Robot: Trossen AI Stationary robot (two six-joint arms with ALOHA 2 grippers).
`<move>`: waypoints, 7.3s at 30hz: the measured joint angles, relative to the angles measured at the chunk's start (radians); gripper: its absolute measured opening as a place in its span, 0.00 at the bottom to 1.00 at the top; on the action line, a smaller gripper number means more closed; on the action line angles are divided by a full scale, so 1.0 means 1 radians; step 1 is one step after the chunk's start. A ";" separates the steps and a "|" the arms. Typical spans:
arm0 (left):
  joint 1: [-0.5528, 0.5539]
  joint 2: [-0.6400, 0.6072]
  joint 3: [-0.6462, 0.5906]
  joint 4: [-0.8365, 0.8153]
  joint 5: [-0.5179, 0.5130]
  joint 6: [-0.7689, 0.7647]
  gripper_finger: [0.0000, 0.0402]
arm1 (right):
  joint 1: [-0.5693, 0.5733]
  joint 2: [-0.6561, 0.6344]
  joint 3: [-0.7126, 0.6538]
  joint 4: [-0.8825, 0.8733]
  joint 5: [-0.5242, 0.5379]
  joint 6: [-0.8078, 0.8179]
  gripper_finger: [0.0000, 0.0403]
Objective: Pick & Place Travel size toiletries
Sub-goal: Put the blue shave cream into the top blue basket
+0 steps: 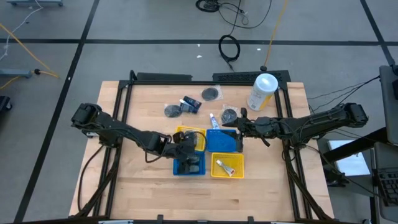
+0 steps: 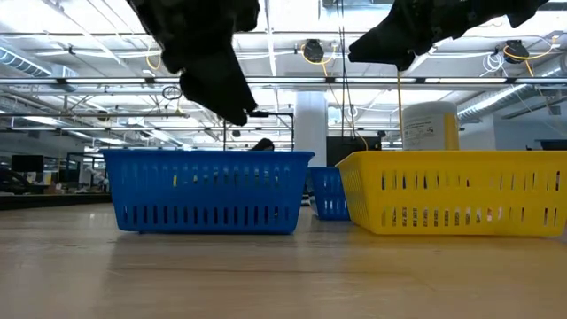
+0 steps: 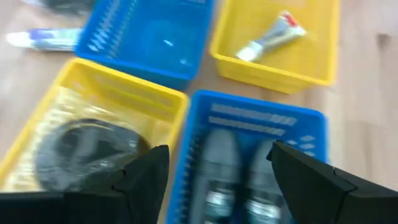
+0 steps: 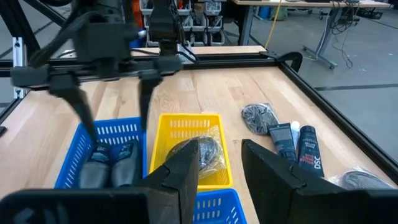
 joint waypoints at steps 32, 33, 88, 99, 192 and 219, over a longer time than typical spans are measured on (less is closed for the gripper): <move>0.557 0.000 0.000 -0.041 0.071 0.433 0.61 | 0.000 0.000 0.000 -0.042 0.001 0.000 0.28; 0.568 0.000 0.000 -0.041 0.071 0.447 0.61 | 0.000 0.000 0.000 -0.042 0.001 0.000 0.28; 0.681 0.240 0.000 0.100 0.173 0.754 0.55 | -0.013 0.000 -0.115 0.160 0.000 -0.027 0.28; 0.681 0.237 0.000 0.089 0.212 0.745 0.06 | -0.013 0.000 -0.115 0.160 0.000 -0.028 0.28; 0.279 0.035 0.000 0.778 0.236 0.570 0.08 | -0.058 0.004 -0.113 0.426 -0.157 -0.015 0.29; 0.264 0.032 0.001 0.723 0.191 0.521 0.58 | -0.058 0.006 -0.115 0.383 -0.156 -0.028 0.29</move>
